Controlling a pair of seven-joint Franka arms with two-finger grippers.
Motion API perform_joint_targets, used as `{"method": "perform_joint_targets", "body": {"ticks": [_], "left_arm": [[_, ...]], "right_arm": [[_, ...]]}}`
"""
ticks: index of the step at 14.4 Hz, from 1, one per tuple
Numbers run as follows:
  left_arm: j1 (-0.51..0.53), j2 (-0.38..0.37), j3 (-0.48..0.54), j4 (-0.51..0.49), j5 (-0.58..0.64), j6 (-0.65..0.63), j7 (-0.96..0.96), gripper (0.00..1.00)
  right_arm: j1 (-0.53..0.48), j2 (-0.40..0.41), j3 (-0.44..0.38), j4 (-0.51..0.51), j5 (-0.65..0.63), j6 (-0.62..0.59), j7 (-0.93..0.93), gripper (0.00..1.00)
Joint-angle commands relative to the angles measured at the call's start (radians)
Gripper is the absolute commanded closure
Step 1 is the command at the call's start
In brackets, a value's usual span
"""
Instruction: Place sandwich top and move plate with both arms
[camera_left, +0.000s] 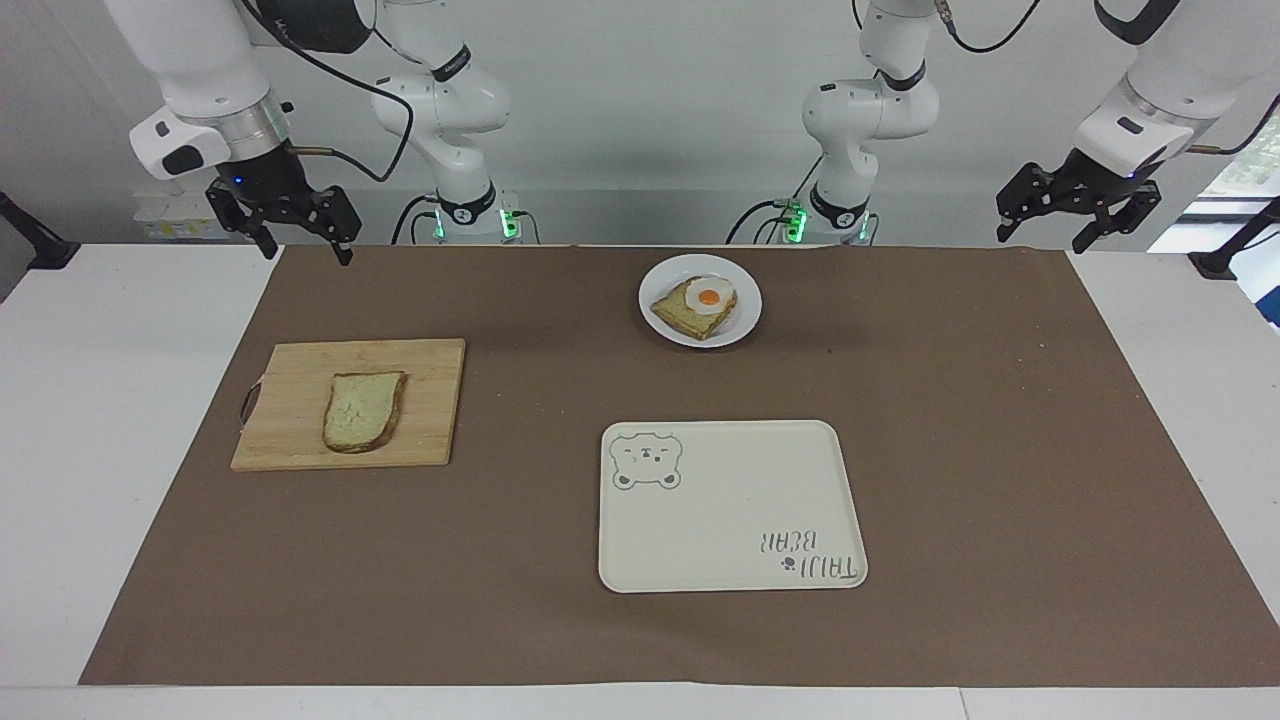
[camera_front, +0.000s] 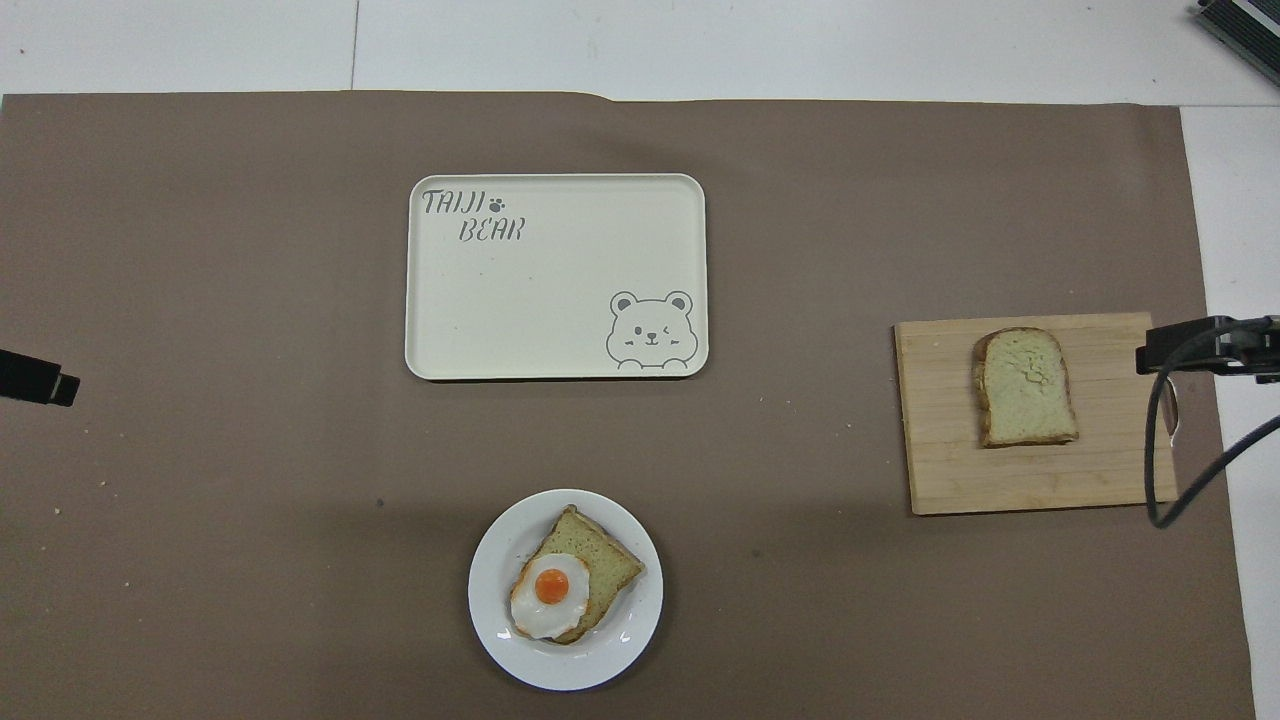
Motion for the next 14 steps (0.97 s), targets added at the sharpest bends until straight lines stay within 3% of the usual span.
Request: {"method": "perform_joint_targets", "body": {"ticks": [1, 4, 14], "left_arm": [[0.006, -0.032, 0.001, -0.034, 0.000, 0.032, 0.009, 0.00], [0.006, -0.027, 0.001, -0.028, 0.000, 0.038, -0.086, 0.00], [-0.006, -0.004, 0.001, 0.012, 0.009, 0.027, -0.135, 0.00]], "right_arm": [[-0.004, -0.016, -0.002, -0.009, 0.020, -0.009, 0.000, 0.00], [-0.004, -0.016, -0.002, -0.011, 0.020, -0.011, 0.000, 0.00], [-0.006, -0.016, -0.009, -0.009, 0.020, -0.008, 0.000, 0.00]]}}
